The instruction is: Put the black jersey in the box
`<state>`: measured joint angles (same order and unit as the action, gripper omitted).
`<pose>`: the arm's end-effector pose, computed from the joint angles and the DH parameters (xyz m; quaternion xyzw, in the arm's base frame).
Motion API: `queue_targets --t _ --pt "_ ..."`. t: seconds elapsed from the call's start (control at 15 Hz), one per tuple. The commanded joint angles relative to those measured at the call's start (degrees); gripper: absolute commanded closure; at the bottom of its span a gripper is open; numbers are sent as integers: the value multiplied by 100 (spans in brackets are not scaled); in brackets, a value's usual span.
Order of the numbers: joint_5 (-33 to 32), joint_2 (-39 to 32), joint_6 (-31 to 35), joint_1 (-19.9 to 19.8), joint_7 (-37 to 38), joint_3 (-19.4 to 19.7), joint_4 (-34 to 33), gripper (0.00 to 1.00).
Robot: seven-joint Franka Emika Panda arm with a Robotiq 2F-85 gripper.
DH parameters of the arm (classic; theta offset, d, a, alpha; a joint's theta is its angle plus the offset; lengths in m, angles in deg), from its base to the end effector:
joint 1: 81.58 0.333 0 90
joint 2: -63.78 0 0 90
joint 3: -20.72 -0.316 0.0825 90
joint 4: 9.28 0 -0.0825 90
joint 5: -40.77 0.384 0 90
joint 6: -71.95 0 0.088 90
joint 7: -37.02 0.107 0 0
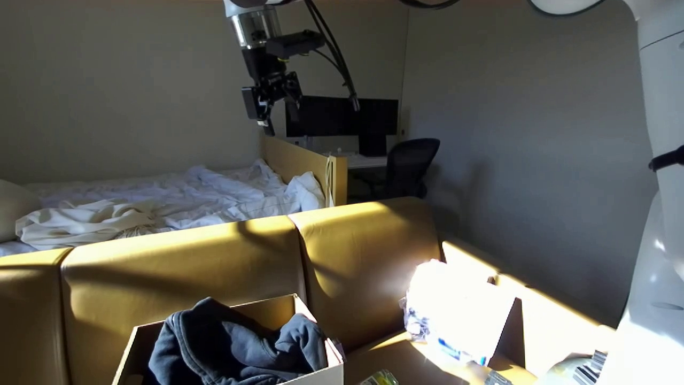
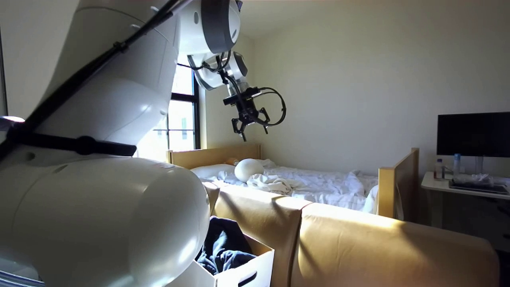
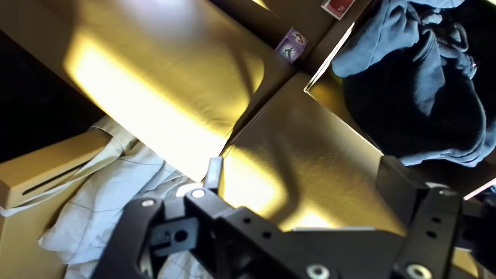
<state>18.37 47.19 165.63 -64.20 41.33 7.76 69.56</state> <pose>0.5844 0.2738 0.5576 0.9589 0.2325 0.0370 0.1583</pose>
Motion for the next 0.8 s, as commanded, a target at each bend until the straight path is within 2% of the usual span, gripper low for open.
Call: queue_targets --t 0.0,0.27,0.53,0.6,0.73 --pt "196 962 -44 -452 383 331 716 0" --pt "423 1681 -145 -1016 509 866 1176 0" --pt "967 2178 -294 -1701 331 1469 1503 0" --pt "674 1809 -294 -1511 313 1252 1092 0" --pt "707 1884 -298 -1651 246 1354 1114 0"
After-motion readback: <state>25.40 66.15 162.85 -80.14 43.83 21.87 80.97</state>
